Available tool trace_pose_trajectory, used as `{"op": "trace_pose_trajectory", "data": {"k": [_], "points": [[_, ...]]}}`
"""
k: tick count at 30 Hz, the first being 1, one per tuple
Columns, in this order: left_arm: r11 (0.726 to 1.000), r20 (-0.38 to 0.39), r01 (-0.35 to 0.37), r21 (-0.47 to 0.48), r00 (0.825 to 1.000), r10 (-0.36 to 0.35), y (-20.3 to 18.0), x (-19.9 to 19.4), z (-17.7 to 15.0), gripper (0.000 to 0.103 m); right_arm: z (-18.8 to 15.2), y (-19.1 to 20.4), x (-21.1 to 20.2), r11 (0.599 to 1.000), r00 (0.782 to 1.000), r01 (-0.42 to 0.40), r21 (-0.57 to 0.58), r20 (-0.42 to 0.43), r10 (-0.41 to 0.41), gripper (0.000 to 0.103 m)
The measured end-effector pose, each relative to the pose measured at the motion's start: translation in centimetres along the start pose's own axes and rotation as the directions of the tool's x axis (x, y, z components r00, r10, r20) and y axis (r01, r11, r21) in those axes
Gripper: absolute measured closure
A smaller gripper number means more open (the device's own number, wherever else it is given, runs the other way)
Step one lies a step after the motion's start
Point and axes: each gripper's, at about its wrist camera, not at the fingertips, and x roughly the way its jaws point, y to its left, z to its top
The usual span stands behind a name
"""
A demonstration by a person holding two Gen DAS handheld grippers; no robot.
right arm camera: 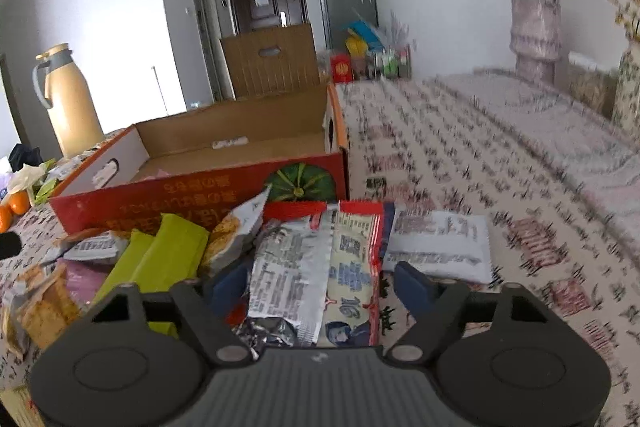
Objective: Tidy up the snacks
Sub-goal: 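Move the right tool back to the pile and grasp the red-and-silver wrapper, then grasp the pumpkin-seed cracker packet with the left tool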
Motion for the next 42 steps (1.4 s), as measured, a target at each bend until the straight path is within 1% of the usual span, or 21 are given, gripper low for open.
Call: {"op": "trace_pose_trajectory", "data": {"k": [2,4,5,6,7,8,12,14,15,16,19,22,24,27,28,29,30,31,36,39,42], "points": [[1.000,0.002,-0.003,-0.001,1.000,0.003,0.1,-0.1,0.0,0.000,-0.2,-0.2,0.3,1.000,1.000,-0.011,0.012,-0.014,0.011,0.033],[1.000,0.002,-0.006,-0.002,1.000,0.006,0.2,-0.1,0.0,0.000,-0.3,-0.1,0.0,1.000,1.000,-0.014,0.008,-0.009,0.015,0.039],[1.000,0.001,-0.007,-0.003,1.000,0.007,0.2,-0.1,0.0,0.000,-0.3,0.0,-0.1,1.000,1.000,-0.014,0.005,-0.003,0.014,0.042],[1.000,0.000,-0.007,-0.004,1.000,0.007,0.2,-0.1,0.0,0.000,-0.3,0.0,-0.3,1.000,1.000,-0.013,0.001,0.002,0.013,0.048],[1.000,-0.001,-0.007,-0.005,1.000,0.007,0.2,0.0,0.0,0.000,-0.3,0.0,-0.5,1.000,1.000,-0.013,-0.004,0.008,0.013,0.051],[1.000,-0.002,-0.007,-0.005,1.000,0.007,0.2,0.0,0.0,0.000,-0.4,0.0,-0.6,1.000,1.000,-0.013,-0.010,0.014,0.013,0.052],[1.000,-0.013,-0.016,-0.011,1.000,0.016,0.3,0.1,0.0,0.000,-0.7,0.0,-1.8,1.000,0.998,-0.011,-0.016,0.055,0.012,0.061],[1.000,-0.019,-0.025,-0.018,1.000,0.025,0.5,0.1,0.1,0.000,-0.8,-0.1,-2.4,1.000,0.997,-0.014,-0.015,0.077,0.015,0.068],[0.999,-0.022,-0.033,-0.021,0.999,0.033,0.7,0.1,0.1,0.000,-0.8,-0.2,-2.8,1.000,0.996,-0.018,-0.016,0.090,0.019,0.080],[0.999,-0.023,-0.040,-0.024,0.999,0.039,0.9,0.1,0.2,0.000,-0.9,-0.3,-3.2,1.000,0.995,-0.018,-0.013,0.102,0.019,0.083],[0.998,-0.029,-0.065,-0.028,0.998,0.064,1.5,0.0,0.3,0.000,-0.9,-0.7,-4.0,1.000,0.992,-0.018,-0.010,0.126,0.019,0.088],[0.995,-0.040,-0.093,-0.026,0.995,0.091,2.2,-0.1,0.2,0.000,-1.0,-0.9,-4.4,1.000,0.991,-0.021,-0.002,0.136,0.021,0.089],[0.994,-0.055,-0.107,-0.015,0.993,0.106,2.5,0.0,0.0,0.000,-1.1,-1.0,-4.3,1.000,0.991,-0.027,-0.001,0.131,0.026,0.088],[0.993,-0.077,-0.121,0.003,0.990,0.121,2.8,0.1,-0.5,0.000,-1.2,-1.2,-4.1,1.000,0.993,-0.024,0.003,0.117,0.024,0.081],[0.992,-0.082,-0.124,0.006,0.989,0.124,2.9,0.0,-0.7,0.000,-1.2,-1.2,-3.9,1.000,0.994,-0.018,0.005,0.111,0.018,0.073],[0.992,-0.086,-0.127,0.007,0.988,0.127,3.1,0.0,-0.8,0.000,-1.3,-1.2,-3.8,1.000,0.994,-0.012,0.004,0.106,0.012,0.068],[0.992,-0.089,-0.129,0.006,0.988,0.129,3.2,-0.1,-0.9,0.000,-1.4,-1.1,-3.6,1.000,0.995,-0.002,0.002,0.100,0.002,0.056],[0.991,-0.091,-0.132,0.005,0.987,0.132,3.2,-0.1,-1.0,0.000,-1.5,-1.1,-3.3,1.000,0.995,0.011,0.000,0.096,-0.011,0.046],[0.991,-0.094,-0.136,-0.001,0.986,0.135,3.4,-0.4,-1.3,0.000,-1.7,-1.4,-2.5,0.998,0.994,0.058,0.014,0.089,-0.059,0.033],[0.991,-0.096,-0.135,-0.003,0.986,0.134,3.4,-0.5,-1.4,0.000,-1.8,-1.4,-2.5,0.995,0.991,0.097,0.011,0.097,-0.097,0.026],[0.991,-0.101,-0.134,-0.002,0.986,0.133,3.4,-0.5,-1.5,0.000,-1.8,-1.7,-2.8,0.994,0.988,0.109,0.005,0.107,-0.109,0.025]]}}
